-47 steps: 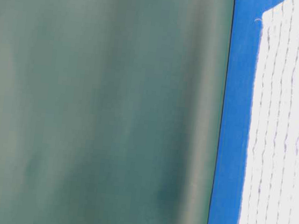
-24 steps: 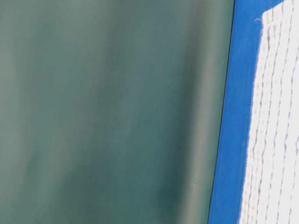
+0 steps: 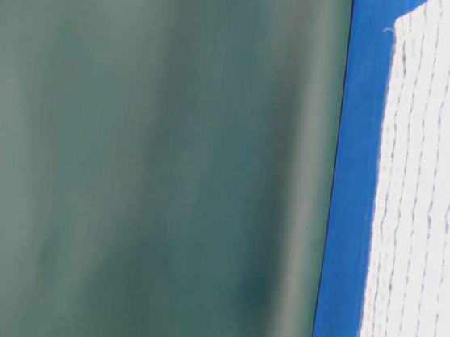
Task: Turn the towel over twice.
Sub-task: 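Pull both grippers outward away from the towel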
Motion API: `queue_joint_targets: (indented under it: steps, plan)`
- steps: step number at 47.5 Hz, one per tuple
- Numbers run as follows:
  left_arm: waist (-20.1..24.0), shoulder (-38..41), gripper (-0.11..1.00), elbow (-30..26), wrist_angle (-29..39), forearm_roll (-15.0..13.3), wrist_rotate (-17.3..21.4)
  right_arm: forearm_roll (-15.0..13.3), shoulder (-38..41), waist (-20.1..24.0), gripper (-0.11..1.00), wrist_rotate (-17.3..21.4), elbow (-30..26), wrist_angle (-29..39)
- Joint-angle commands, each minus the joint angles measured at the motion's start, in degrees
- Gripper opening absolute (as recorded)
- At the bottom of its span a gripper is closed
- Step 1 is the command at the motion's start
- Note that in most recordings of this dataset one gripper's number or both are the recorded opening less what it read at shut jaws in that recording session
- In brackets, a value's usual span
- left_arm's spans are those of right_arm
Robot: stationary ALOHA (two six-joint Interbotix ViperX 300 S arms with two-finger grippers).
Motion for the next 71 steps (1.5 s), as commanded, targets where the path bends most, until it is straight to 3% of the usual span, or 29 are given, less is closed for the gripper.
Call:
queue_joint_targets:
  steps: [1, 14, 27, 38, 52, 71]
  plan:
    - [1.67, -2.11, 0.60, 0.09, -0.53, -0.09, 0.09, -2.29, -2.90, -0.79, 0.59, -0.09, 0.35, -1.41]
    - [3.08, -2.90, 0.60, 2.46, -3.52, -0.09, 0.09, -2.55, -4.75, -6.50, 0.58, 0.88, 3.43, -8.53]
    - [5.54, -6.33, 0.59, 2.72, -0.88, 0.00, 0.26, -2.64, -7.47, -10.20, 0.58, -0.35, 3.60, -8.61]
    - [9.05, -15.29, 0.59, 6.50, 3.16, 0.00, 0.09, -1.93, -16.44, -10.37, 0.57, -1.58, 7.91, -5.54]
    - [9.14, -28.21, 0.59, 12.48, 9.05, 0.00, -0.70, 1.32, -28.92, -10.37, 0.51, -0.97, 17.75, -2.02]
    - [9.14, -31.55, 0.59, 19.25, 7.03, -0.18, -1.41, 1.32, -33.66, -10.37, 0.41, 4.04, 25.22, -2.02]
